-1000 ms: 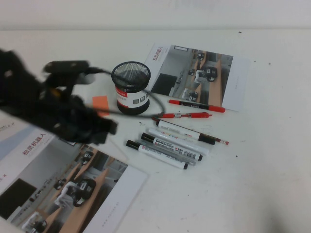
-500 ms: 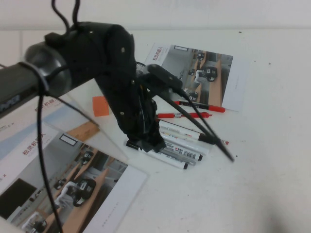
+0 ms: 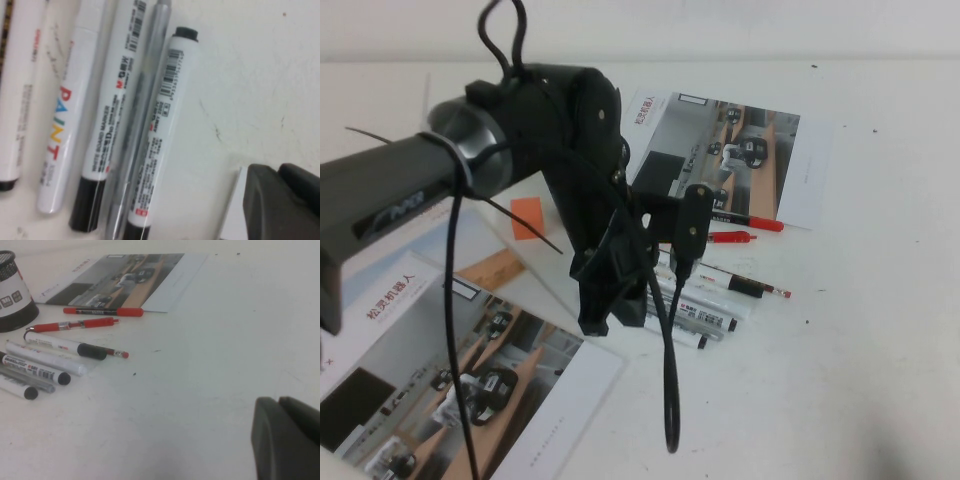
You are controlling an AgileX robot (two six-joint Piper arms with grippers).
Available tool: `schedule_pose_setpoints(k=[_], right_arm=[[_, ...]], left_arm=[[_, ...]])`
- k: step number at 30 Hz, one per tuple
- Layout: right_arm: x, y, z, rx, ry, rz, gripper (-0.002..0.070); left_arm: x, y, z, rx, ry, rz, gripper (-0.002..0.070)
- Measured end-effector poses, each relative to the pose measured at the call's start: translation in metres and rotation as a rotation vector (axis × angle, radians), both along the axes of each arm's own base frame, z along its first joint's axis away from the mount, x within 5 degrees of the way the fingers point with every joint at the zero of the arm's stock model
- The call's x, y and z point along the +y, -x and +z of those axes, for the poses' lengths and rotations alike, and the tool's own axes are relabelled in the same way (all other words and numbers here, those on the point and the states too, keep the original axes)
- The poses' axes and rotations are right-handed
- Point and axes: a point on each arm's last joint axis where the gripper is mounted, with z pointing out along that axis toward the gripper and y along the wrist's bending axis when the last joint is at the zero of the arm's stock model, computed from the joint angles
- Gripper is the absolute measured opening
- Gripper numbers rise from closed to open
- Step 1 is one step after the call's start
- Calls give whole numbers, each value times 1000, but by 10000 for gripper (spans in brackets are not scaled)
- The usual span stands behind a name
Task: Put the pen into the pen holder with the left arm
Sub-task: Pick up the pen on the table
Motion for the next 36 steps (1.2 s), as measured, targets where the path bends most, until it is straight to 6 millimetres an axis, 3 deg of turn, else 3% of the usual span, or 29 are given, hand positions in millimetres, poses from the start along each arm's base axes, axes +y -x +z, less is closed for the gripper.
schedule_pose_setpoints(k=[3, 7, 10, 22, 30, 36], right_arm=[[0, 0, 0, 0, 0, 0, -20], [0, 0, 0, 0, 0, 0, -20], [0, 0, 0, 0, 0, 0, -20], [0, 0, 0, 0, 0, 0, -20], [0, 0, 0, 0, 0, 0, -20], [0, 0, 0, 0, 0, 0, -20]], left_arm=[[-2, -3, -13, 21, -23, -12, 100], [-5, -9, -23, -10, -16, -17, 344], [-7, -14, -28, -44, -4, -41, 405], [-14, -24, -59, -54, -17, -109, 384], [-15, -26, -65, -49, -21, -110, 381], [-15, -25, -64, -47, -29, -117, 275]])
